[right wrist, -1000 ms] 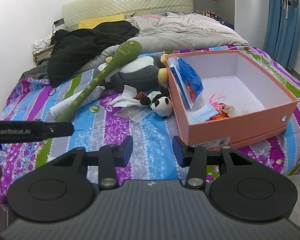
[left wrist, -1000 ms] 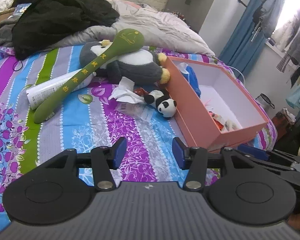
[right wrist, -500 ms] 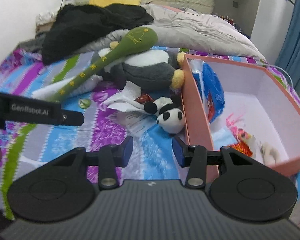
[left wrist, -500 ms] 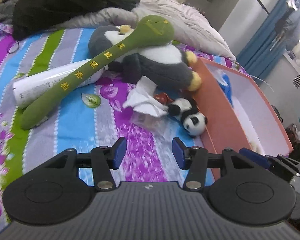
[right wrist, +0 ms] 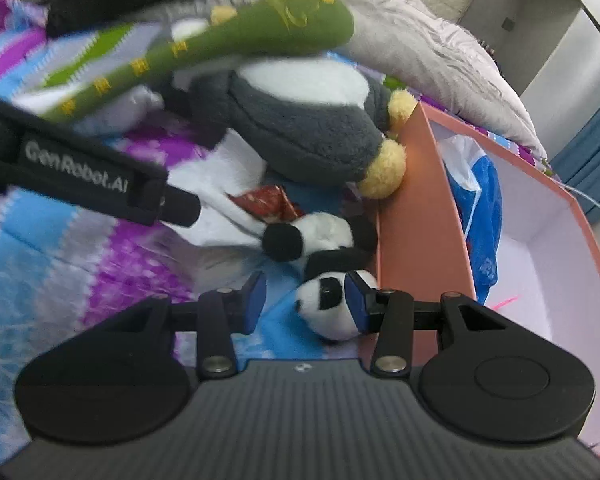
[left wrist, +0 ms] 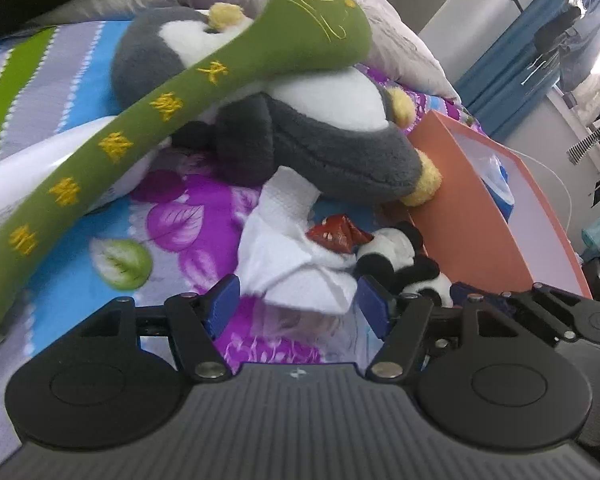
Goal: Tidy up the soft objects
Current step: 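Grasp the white tissue with the left tool while the right tool grasps the panda plush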
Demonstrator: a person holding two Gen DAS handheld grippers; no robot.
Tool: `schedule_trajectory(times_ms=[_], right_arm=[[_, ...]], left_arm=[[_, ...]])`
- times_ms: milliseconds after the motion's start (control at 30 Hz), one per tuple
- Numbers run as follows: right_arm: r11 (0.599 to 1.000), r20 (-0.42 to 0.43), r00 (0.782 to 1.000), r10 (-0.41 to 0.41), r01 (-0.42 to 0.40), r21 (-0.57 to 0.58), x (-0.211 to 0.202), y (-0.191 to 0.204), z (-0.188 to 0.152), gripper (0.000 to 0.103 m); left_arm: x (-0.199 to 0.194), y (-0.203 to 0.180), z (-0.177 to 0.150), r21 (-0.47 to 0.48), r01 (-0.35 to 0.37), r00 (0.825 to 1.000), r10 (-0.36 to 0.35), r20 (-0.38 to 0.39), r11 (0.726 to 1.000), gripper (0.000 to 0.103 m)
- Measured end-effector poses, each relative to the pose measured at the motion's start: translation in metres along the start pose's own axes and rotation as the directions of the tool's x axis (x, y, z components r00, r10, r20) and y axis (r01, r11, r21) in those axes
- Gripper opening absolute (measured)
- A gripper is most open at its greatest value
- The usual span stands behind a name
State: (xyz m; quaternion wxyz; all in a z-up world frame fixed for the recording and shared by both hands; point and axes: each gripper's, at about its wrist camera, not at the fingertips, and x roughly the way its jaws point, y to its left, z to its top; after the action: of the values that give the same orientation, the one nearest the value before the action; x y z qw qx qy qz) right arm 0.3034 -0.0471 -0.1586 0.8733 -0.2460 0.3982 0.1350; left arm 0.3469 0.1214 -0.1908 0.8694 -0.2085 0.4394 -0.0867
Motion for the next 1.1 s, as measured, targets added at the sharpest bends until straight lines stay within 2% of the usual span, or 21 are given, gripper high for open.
schedule_trajectory(times_ms=[33,133,233,267,333,400,467,500,600,667,767,1000,1033,1100], right_arm=[[1.0,0.003,1.0,-0.007,0.007,0.005,0.005,0.0,0.0,0.046],[0.999,0.025,0.999,-0.036,0.037,-0.025,0.013,0.006,-0.001,0.048],[0.995,0.066,0.995,-0.072,0.076,-0.063,0.021,0.016,-0.009,0.061],[0.994,0.08,0.994,-0.08,0.086,-0.069,0.022,0.018,-0.011,0.063],[0.988,0.115,0.988,-0.105,0.117,-0.101,0.025,0.026,-0.017,0.069],[0.978,0.136,0.98,-0.144,0.162,-0.133,0.029,0.032,-0.021,0.069],[0.975,0.149,0.975,-0.165,0.184,-0.123,0.03,0.033,-0.026,0.069],[0.973,0.154,0.973,-0.174,0.194,-0.124,0.03,0.034,-0.027,0.068],[0.965,0.16,0.967,-0.197,0.221,-0.144,0.032,0.037,-0.03,0.067],[0.959,0.163,0.964,-0.207,0.233,-0.16,0.033,0.037,-0.031,0.061],[0.955,0.163,0.96,-0.226,0.252,-0.16,0.031,0.031,-0.03,0.043],[0.979,0.158,0.973,-0.168,0.184,-0.09,0.016,0.015,-0.026,0.031],[0.981,0.162,0.974,-0.161,0.176,-0.082,0.011,0.013,-0.026,0.019],[0.985,0.163,0.976,-0.144,0.157,-0.071,0.004,0.011,-0.028,0.014]], left_arm=[[0.004,0.0,0.001,0.0,0.004,1.0,-0.004,0.018,1.0,0.071],[0.01,-0.006,0.003,0.007,-0.091,0.993,0.091,0.072,0.996,0.069],[0.022,-0.008,0.0,0.021,-0.064,0.996,0.063,0.069,0.998,0.065],[0.026,-0.008,-0.002,0.013,-0.057,0.996,0.056,0.068,0.998,0.061],[0.034,-0.009,-0.007,0.03,-0.066,0.996,0.064,0.06,0.997,0.045],[0.039,-0.01,-0.012,0.041,-0.082,0.995,0.079,0.06,0.996,0.025],[0.039,-0.01,-0.015,0.031,-0.066,0.995,0.063,0.073,0.997,0.013],[0.037,-0.012,-0.016,0.036,-0.066,0.994,0.063,0.084,0.997,0.009],[0.03,-0.014,-0.02,0.027,-0.078,0.991,0.074,0.108,0.997,0.007],[0.023,-0.013,-0.021,-0.002,-0.071,0.99,0.071,0.119,0.997,0.007],[0.012,-0.012,-0.024,-0.024,-0.072,0.988,0.075,0.138,0.997,0.007],[-0.021,-0.01,-0.036,-0.056,-0.064,0.982,0.073,0.174,0.996,0.006],[-0.027,-0.01,-0.039,-0.062,-0.066,0.981,0.076,0.179,0.996,0.006],[-0.039,-0.01,-0.044,-0.079,-0.065,0.98,0.079,0.185,0.995,0.006]])
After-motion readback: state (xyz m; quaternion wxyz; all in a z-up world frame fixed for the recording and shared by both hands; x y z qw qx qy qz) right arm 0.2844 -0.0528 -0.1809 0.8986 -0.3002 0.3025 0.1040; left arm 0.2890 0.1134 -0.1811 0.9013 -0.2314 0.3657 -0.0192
